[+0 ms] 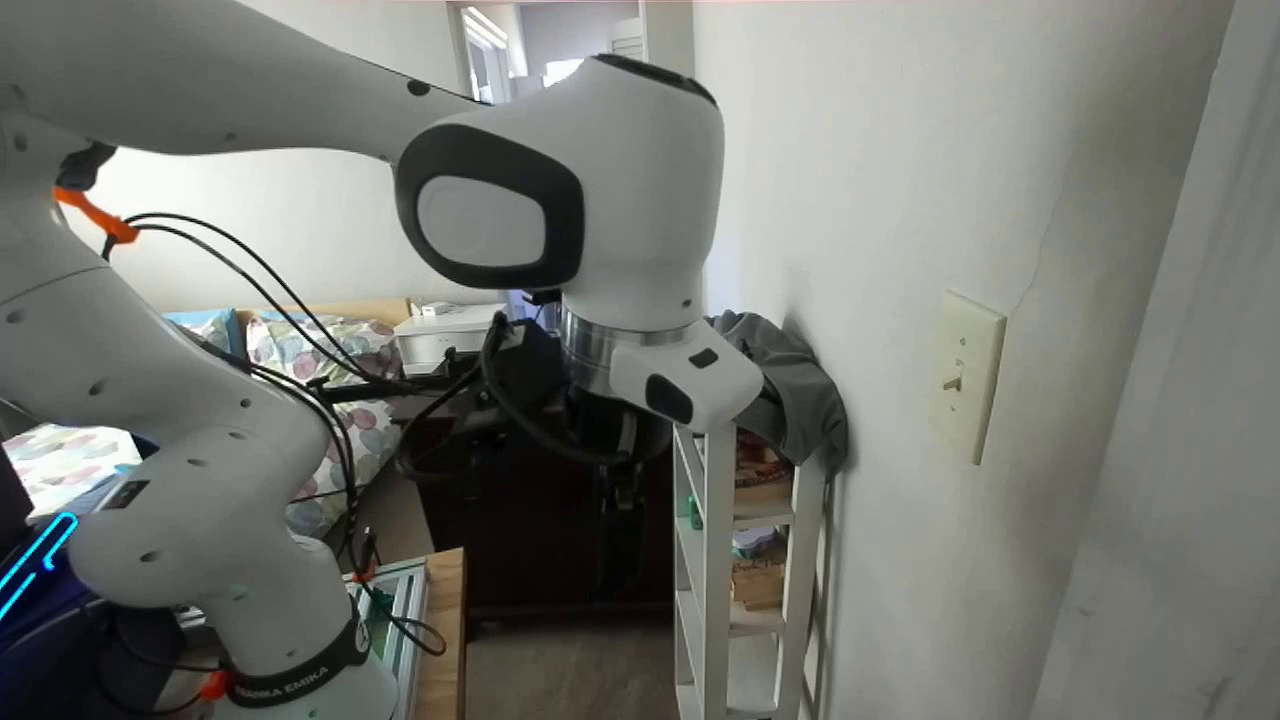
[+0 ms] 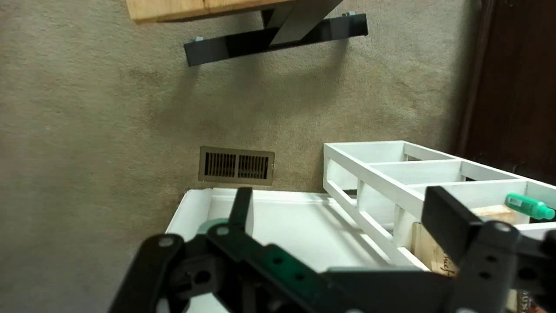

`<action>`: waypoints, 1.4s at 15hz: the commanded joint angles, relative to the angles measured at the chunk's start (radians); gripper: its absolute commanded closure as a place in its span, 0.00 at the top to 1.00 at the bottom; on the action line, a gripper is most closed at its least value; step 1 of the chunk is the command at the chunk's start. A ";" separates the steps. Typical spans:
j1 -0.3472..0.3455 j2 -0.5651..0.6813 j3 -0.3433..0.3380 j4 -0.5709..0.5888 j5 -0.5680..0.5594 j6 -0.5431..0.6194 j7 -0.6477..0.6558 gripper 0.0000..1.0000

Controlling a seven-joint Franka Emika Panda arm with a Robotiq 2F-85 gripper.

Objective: Turn on the light switch.

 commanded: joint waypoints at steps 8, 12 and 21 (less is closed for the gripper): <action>-0.003 -0.050 0.103 -0.097 -0.087 0.375 0.041 1.00; -0.008 -0.061 0.123 -0.139 -0.101 0.513 0.069 1.00; 0.011 -0.052 0.112 -0.140 -0.067 0.692 0.046 1.00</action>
